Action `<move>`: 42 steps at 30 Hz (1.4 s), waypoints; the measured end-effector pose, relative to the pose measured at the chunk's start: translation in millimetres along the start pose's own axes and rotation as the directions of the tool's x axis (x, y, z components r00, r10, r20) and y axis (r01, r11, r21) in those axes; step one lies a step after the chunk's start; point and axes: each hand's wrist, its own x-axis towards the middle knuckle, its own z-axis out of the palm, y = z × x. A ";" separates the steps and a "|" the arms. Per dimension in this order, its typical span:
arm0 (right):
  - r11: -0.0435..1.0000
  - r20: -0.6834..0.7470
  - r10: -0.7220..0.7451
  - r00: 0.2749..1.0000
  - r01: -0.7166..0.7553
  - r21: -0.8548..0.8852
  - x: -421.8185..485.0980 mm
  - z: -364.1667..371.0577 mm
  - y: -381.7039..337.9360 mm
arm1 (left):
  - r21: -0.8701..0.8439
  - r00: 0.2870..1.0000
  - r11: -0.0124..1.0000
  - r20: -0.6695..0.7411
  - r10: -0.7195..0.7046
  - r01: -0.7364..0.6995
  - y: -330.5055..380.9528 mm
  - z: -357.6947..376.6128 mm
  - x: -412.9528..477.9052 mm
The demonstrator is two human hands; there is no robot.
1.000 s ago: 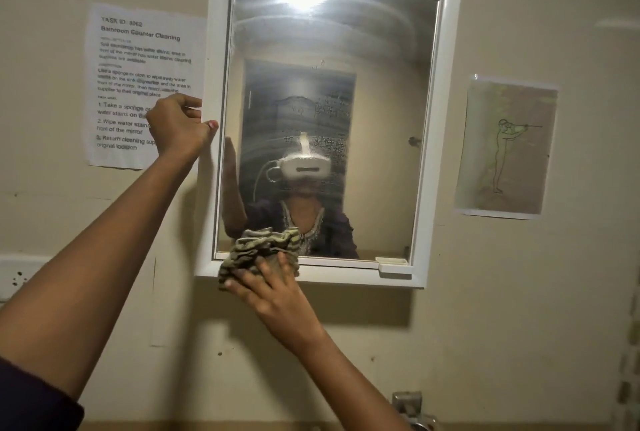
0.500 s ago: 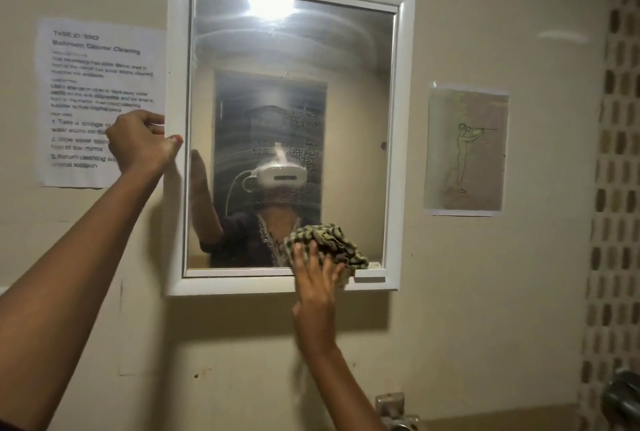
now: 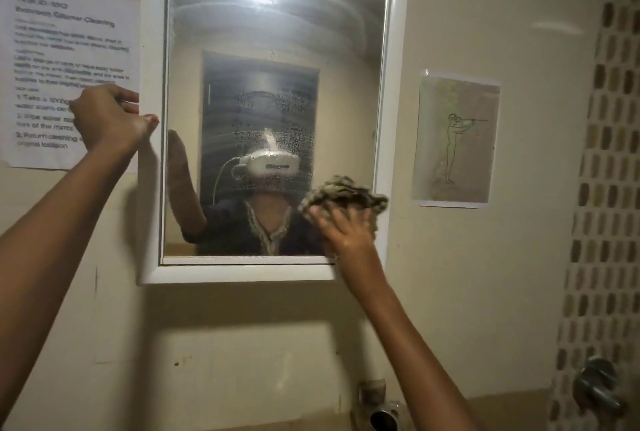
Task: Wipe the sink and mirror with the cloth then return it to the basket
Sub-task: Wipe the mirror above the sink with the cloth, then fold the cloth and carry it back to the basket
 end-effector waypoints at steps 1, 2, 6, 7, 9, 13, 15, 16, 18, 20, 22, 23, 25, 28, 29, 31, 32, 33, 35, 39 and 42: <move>0.991 0.011 0.130 0.992 -0.130 0.035 -6.3 -5.2 10.5 | 0.005 1.000 1.000 -0.004 0.001 -0.001 1.1 -0.3 -0.6; 0.973 0.007 0.220 0.975 -0.220 0.062 -15.4 -9.0 16.4 | 0.010 1.000 1.000 -0.008 -0.002 0.002 3.1 -0.8 -1.2; 0.887 -0.062 0.456 0.888 -0.448 0.109 -76.4 3.3 1.0 | 0.034 1.000 0.999 -0.010 -0.009 0.009 5.4 -3.3 -4.8; 0.838 -0.068 0.534 0.843 -0.517 0.176 -87.0 7.8 -6.1 | 0.045 1.000 0.999 -0.011 -0.008 0.009 5.8 -3.7 -6.1; 0.753 -0.097 0.640 0.762 -0.598 0.273 -92.1 15.7 -18.5 | 0.055 1.000 0.998 -0.005 -0.007 0.007 6.8 -4.8 -6.4; 0.581 -0.122 0.803 0.583 -0.721 0.376 -79.0 19.3 -52.9 | 0.054 1.000 0.999 0.002 -0.002 0.002 4.3 -4.9 -5.0; 0.557 -0.070 0.813 0.578 -0.737 0.384 -76.8 23.7 -83.2 | 0.058 1.000 0.998 -0.005 0.005 -0.004 1.1 -3.2 -4.4; 0.588 -0.035 0.785 0.619 -0.725 0.359 -78.1 28.4 -99.6 | 0.060 1.000 0.998 -0.001 0.008 -0.008 0.5 -2.9 -4.4; 0.688 0.023 0.684 0.729 -0.655 0.313 -81.8 41.5 -125.9 | 0.057 0.999 0.998 0.037 0.017 -0.019 -0.2 -3.3 -3.9; 0.754 0.081 0.591 0.802 -0.585 0.299 -84.9 45.3 -138.4 | 0.064 0.997 0.997 0.075 0.035 -0.040 -2.6 -4.7 -3.6; 0.850 0.141 0.461 0.876 -0.482 0.214 -91.7 38.1 -137.9 | 0.119 0.994 0.988 0.055 0.096 -0.102 -2.9 -11.7 -14.5; 0.901 0.188 0.366 0.912 -0.397 0.174 -97.6 33.2 -134.8 | 0.142 0.987 0.977 0.033 0.158 -0.161 -2.0 -17.6 -27.0; 0.963 0.265 0.203 0.943 -0.241 0.117 -109.4 23.0 -127.7 | 0.141 0.960 0.949 0.052 0.276 -0.281 -2.4 -29.0 -69.1; 0.967 0.227 0.213 0.950 -0.238 0.089 -120.1 10.6 -116.9 | 0.134 0.803 0.975 0.593 0.063 -0.175 -23.8 -40.7 -160.0; 0.961 0.223 0.236 0.946 -0.262 0.093 -123.5 9.6 -114.0 | 0.198 0.613 0.976 0.784 -0.100 -0.093 -35.7 -42.1 -188.6; 0.955 0.216 0.253 0.943 -0.279 0.103 -130.9 3.8 -111.8 | 0.278 0.285 0.958 0.915 -0.286 0.069 -60.6 -39.2 -232.1; 0.955 0.216 0.246 0.945 -0.274 0.111 -134.7 -0.8 -112.6 | 0.252 0.220 0.949 0.931 -0.292 0.190 -71.9 -34.5 -247.6; 0.955 0.229 0.240 0.943 -0.271 0.119 -138.5 -5.4 -115.0 | 0.201 0.198 0.924 0.941 -0.275 0.326 -79.8 -30.5 -260.5; 0.952 0.238 0.229 0.944 -0.269 0.149 -145.9 -13.5 -123.1 | 0.101 0.198 0.834 0.949 -0.244 0.543 -87.6 -24.1 -281.7; 0.953 0.287 0.247 0.926 -0.286 0.103 -169.5 -26.3 -138.4 | 0.035 0.177 0.700 0.958 -0.228 0.713 -92.3 -17.0 -311.6; 0.925 0.344 0.352 0.870 -0.381 0.017 -187.5 -45.5 -140.6 | 0.026 0.126 0.586 0.968 -0.217 0.810 -89.0 -11.8 -333.4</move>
